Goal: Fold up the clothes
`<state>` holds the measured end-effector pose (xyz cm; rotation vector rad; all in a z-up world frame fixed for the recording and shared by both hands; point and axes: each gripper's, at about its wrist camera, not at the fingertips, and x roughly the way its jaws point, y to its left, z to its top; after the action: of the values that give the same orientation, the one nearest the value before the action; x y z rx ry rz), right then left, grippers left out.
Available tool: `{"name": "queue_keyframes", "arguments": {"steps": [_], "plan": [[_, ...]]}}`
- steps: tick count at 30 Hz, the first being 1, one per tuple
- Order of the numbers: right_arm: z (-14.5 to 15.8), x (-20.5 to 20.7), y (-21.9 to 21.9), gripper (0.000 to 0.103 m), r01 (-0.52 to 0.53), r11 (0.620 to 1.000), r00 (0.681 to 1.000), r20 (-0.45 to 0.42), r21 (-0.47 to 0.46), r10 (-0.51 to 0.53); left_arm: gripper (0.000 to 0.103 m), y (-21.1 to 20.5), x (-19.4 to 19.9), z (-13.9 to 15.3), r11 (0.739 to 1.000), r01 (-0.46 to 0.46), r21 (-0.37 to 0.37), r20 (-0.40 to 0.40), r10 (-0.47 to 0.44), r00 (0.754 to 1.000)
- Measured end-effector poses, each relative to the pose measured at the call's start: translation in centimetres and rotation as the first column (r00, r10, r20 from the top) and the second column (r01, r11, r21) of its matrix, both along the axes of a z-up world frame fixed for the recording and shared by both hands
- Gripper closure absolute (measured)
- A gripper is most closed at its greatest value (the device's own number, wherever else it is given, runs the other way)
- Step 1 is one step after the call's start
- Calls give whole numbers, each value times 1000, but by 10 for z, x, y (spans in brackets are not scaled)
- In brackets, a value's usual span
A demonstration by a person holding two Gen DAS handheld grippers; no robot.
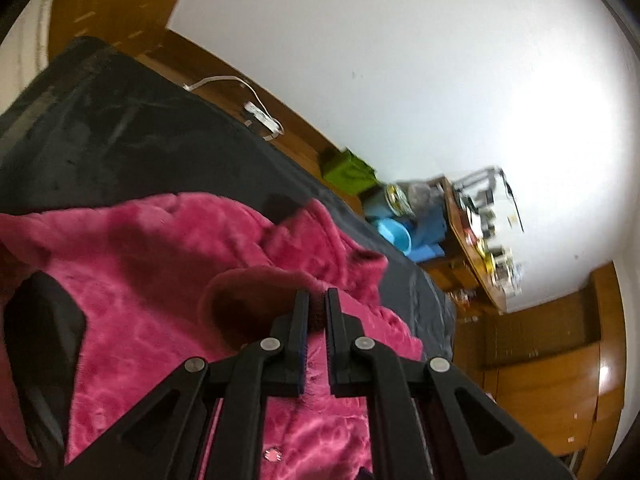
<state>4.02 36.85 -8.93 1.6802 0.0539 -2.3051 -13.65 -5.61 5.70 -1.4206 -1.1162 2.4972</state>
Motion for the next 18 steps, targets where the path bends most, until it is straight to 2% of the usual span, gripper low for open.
{"name": "queue_keyframes", "arguments": {"steps": [4, 8, 14, 18], "plan": [[12, -7, 5, 34, 24, 1000, 999, -28, -7, -24, 95, -17, 1, -3, 999, -36, -41, 5, 36, 999], [40, -23, 17, 35, 74, 997, 990, -118, -21, -76, 95, -17, -3, -17, 998, 2, -65, 35, 1, 999], [53, -42, 30, 34, 131, 991, 979, -159, -7, -130, 94, 2, -9, -46, 992, 101, -72, 61, -97, 993], [57, -60, 18, 34, 128, 992, 970, -209, 4, -125, 92, 30, -18, -64, 979, 186, -83, 61, -181, 982]]}}
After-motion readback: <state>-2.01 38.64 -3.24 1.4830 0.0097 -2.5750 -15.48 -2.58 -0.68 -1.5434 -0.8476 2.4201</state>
